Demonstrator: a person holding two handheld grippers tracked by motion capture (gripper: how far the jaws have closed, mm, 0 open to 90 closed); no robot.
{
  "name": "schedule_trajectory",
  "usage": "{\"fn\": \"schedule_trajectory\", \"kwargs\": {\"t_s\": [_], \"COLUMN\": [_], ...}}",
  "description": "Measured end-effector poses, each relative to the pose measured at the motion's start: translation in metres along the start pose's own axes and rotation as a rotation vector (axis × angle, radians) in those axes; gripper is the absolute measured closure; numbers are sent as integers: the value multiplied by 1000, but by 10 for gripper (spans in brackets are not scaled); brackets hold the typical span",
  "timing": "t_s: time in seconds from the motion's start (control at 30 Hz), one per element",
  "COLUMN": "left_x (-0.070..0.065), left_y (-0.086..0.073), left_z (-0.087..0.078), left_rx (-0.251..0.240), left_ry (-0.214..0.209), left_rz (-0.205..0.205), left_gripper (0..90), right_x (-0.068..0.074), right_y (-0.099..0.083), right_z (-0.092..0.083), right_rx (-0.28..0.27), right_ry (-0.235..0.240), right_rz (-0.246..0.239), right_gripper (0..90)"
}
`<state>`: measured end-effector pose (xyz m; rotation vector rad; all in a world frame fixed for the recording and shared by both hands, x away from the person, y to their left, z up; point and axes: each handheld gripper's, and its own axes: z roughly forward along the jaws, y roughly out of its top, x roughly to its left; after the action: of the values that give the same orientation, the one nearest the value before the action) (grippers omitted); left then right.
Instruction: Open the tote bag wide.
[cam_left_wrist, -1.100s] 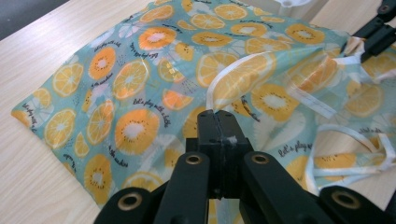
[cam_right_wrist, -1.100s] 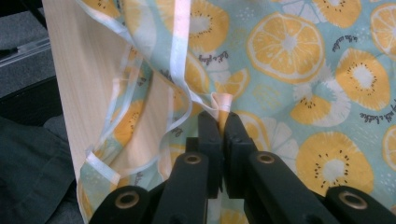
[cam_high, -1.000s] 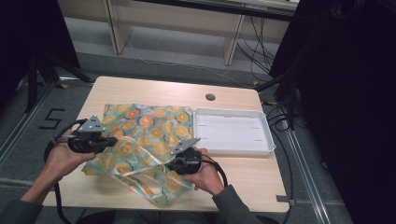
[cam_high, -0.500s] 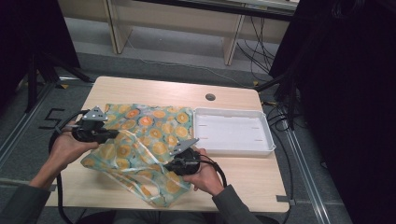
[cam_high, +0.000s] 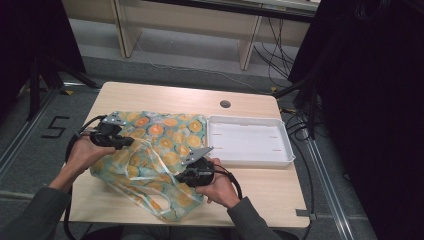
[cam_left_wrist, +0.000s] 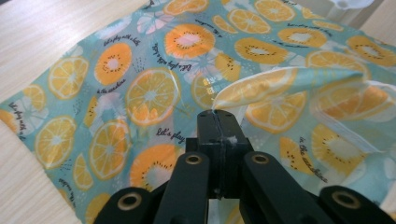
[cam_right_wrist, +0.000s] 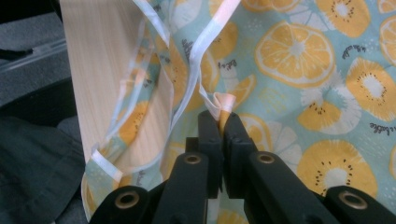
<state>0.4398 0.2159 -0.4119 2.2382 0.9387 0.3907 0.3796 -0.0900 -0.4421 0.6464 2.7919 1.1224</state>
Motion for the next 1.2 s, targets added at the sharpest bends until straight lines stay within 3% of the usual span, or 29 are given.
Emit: {"fn": "schedule_trajectory", "kwargs": {"t_s": [0.23,0.27,0.33,0.43,0.47,0.5,0.57,0.6,0.67,0.7,0.77,0.8,0.83,0.87,0.9,0.93,1.0,1.03,1.07,1.13,1.17,1.2], "left_x": [1,0,-1,-1,-2,-3,-5,-8,-12,-17,-24,-29,-31,-34,-35,-40,-41,-44,-44,-44,-44,-40], "left_y": [-5,-7,-8,-10,-11,-12,-16,-20,-28,-34,-47,-55,-61,-68,-74,-82,-94,-100,-105,-112,-114,-114], "left_z": [7,6,0,-20,-25,-34,-52,-64,-77,-81,-86,-88,-88,-87,-86,-83,-78,-73,-69,-61,-57,-55], "left_rx": [10,4,-22,-61,-69,-87,-127,-146,-153,-160,-119,-89,-77,-68,-58,-41,-9,5,16,22,29,33], "left_ry": [-33,-55,-49,-60,-55,-39,-45,-36,-36,-32,-35,-39,-32,-23,-20,-22,12,23,32,42,50,49], "left_rz": [-11,-17,-31,-63,-85,-83,-94,-91,-76,-90,-39,-45,-23,-33,-3,-24,-15,-49,-43,-47,-39,19], "left_gripper": [862,844,762,665,575,556,515,495,458,439,416,394,374,347,322,305,273,248,242,277,341,470], "right_x": [-6,-6,-8,-11,-14,-16,-16,-18,-18,-18,-20,-19,-20,-20,-20,-21,-21,-22,-22,-21,-22,-21], "right_y": [1,1,2,3,3,3,3,4,5,5,5,5,5,5,5,6,6,6,6,6,6,5], "right_z": [-1,-1,-3,-4,-5,-5,-5,-7,-7,-7,-5,-7,-7,-8,-7,-9,-9,-11,-11,-12,-13,-11], "right_rx": [-16,-24,-36,-47,-57,-60,-73,-63,-63,-61,-84,-68,-67,-69,-83,-75,-87,-82,-83,-83,-81,-96], "right_ry": [23,28,29,35,35,35,30,26,25,27,26,21,19,19,13,12,12,9,17,22,11,14], "right_rz": [14,23,32,50,51,46,90,78,83,92,63,86,84,87,90,89,94,76,81,91,88,94], "right_gripper": [892,892,894,896,898,899,900,900,900,900,900,900,900,900,900,900,900,900,900,900,900,900]}}
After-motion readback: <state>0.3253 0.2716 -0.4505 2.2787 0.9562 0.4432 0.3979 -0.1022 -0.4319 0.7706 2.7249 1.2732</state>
